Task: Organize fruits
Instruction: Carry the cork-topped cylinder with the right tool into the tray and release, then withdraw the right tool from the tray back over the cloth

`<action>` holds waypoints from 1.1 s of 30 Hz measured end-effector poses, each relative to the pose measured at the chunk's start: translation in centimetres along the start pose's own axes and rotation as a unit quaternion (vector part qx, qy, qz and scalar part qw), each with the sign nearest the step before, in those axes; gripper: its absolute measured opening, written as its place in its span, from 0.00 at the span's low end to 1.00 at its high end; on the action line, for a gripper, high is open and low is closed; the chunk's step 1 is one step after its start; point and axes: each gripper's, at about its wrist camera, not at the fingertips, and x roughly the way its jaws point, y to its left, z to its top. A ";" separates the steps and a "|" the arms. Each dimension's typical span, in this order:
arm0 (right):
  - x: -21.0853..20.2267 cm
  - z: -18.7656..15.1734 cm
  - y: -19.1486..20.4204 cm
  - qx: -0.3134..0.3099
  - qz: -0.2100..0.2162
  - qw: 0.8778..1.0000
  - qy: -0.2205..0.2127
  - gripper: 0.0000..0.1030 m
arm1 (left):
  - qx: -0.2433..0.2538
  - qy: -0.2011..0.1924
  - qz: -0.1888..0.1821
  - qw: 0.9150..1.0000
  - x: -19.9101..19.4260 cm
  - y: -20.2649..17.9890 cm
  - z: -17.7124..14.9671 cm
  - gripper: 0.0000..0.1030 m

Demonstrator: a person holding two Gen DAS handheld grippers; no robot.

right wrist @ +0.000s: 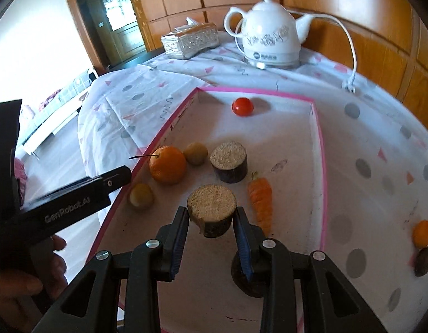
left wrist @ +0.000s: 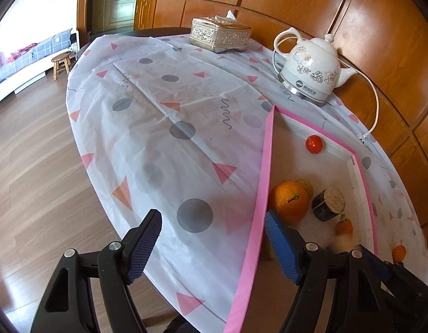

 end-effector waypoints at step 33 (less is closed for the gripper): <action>-13.8 -12.8 -19.6 0.282 -0.273 0.916 -0.082 0.37 | 0.043 -0.024 -0.040 0.998 -2.5 -2.9 -0.3 0.75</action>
